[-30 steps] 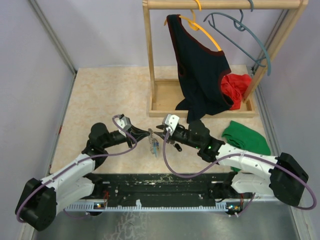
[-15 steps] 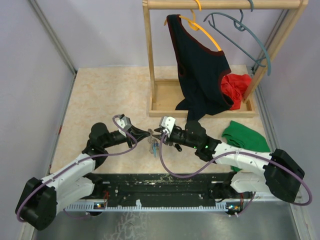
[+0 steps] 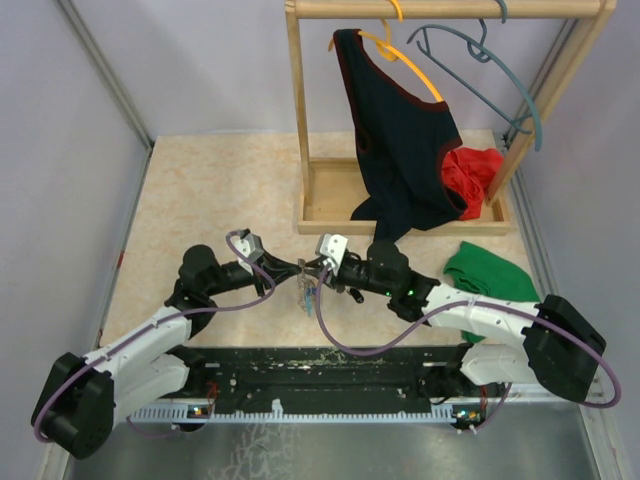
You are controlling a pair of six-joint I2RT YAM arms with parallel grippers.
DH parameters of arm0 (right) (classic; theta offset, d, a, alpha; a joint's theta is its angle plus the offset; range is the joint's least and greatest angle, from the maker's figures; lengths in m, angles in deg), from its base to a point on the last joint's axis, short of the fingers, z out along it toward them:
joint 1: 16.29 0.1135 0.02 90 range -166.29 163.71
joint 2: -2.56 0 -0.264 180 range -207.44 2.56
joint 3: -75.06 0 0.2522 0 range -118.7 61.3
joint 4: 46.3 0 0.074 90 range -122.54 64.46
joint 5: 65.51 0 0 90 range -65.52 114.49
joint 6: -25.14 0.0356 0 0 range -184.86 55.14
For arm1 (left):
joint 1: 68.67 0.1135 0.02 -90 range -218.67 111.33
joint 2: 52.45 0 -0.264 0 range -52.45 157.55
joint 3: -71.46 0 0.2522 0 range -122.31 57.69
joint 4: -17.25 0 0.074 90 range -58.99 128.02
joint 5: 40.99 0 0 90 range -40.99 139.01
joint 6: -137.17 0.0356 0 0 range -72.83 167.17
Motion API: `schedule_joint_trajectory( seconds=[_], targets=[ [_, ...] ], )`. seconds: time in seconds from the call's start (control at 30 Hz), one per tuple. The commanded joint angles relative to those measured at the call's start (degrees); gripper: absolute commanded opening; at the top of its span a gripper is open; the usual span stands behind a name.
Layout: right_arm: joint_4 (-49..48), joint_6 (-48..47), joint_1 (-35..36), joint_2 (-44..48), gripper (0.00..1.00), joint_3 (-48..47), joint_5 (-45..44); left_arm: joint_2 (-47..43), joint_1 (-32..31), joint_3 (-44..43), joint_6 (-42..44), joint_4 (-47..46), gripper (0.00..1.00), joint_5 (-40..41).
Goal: Put the keys on the keyring
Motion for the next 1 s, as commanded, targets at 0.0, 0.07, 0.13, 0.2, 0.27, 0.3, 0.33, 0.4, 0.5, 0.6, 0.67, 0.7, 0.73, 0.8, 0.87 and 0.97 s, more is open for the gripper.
schedule_joint_trajectory(
  seconds=[0.0,0.07,0.13,0.2,0.27,0.3,0.33,0.4,0.5,0.6,0.67,0.7,0.73,0.8,0.87,0.97],
  targets=[
    [-2.24,-0.61,0.55,-0.01,0.17,-4.04,2.06,0.22,-0.05,-0.06,0.09,-3.59,0.01,-1.73],
    [-1.98,-0.62,0.60,0.04,0.16,-4.30,2.29,0.19,-0.05,-0.11,0.25,-3.51,0.01,-1.78],
    [-1.29,-0.77,0.54,-0.03,0.13,-4.68,2.59,0.20,-0.10,-0.11,0.38,-3.42,0.01,-1.92],
    [-0.53,-0.89,0.54,-0.14,0.07,-5.07,2.78,0.13,-0.05,-0.09,0.45,-3.33,0.01,-1.85],
    [0.68,-1.24,0.58,-0.13,0.05,-5.34,2.92,-0.17,-0.06,-0.10,0.57,-3.24,0.01,-1.63],
    [1.35,-1.41,0.55,-0.01,0.05,-5.49,2.96,-0.38,-0.05,-0.06,0.64,-3.17,0.01,-1.45],
    [2.16,-1.54,0.56,0.04,0.07,-5.69,3.12,-0.53,-0.05,-0.03,0.70,-3.06,0.01,-1.29],
    [4.24,-1.95,0.54,0.13,0.13,-6.19,3.54,-0.82,-0.05,-0.02,0.82,-2.81,0.01,-1.05],
    [7.66,-2.76,0.55,0.13,0.19,-7.21,4.04,-0.66,-0.05,-0.01,1.01,-2.80,0.01,-1.29],
    [9.99,-3.57,0.58,-0.02,0.20,-8.06,4.34,-0.48,-0.05,-0.13,1.17,-2.80,0.01,-1.73],
    [10.92,-3.99,0.56,-0.24,0.20,-8.43,4.69,-0.57,-0.05,-0.20,1.18,-2.80,0.01,-1.91],
    [11.43,-4.20,0.54,-0.30,0.19,-8.67,5.01,-0.56,-0.05,-0.20,1.18,-2.72,0.01,-1.92],
    [11.94,-4.42,0.54,-0.37,0.19,-8.93,5.26,-0.71,-0.05,-0.20,1.25,-2.64,0.01,-1.85],
    [12.84,-4.66,0.54,-0.49,0.19,-9.25,5.39,-1.01,-0.05,-0.17,1.27,-2.49,0.01,-1.72],
    [13.36,-4.92,0.53,-0.61,0.18,-9.44,5.48,-1.08,-0.05,-0.11,1.36,-2.44,0.01,-1.70],
    [13.94,-5.09,0.45,-0.74,0.16,-9.70,5.56,-0.91,-0.06,-0.20,1.43,-2.45,0.01,-1.90]
  ],
)
